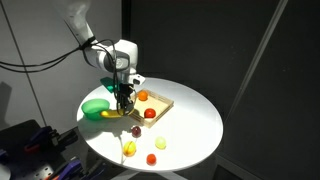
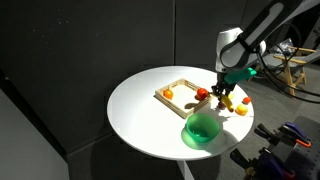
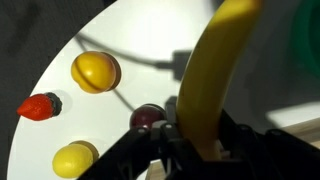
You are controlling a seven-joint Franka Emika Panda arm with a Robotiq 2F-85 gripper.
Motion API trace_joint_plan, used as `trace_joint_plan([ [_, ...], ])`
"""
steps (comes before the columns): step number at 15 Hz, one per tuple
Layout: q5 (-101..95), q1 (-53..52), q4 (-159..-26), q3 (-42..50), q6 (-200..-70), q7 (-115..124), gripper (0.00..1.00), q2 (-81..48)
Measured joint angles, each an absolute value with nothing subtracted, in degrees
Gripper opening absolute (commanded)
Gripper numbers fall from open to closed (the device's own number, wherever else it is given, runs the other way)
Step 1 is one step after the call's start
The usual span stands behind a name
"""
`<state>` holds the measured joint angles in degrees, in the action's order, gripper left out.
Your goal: Put the banana in the crate
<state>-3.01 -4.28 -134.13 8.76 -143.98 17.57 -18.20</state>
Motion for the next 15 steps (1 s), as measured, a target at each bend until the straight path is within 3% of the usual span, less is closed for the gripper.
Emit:
trace_joint_plan([
  [15,-2.87,-3.93,-118.96,7.87,-141.28,18.38,0.16,-29.55],
])
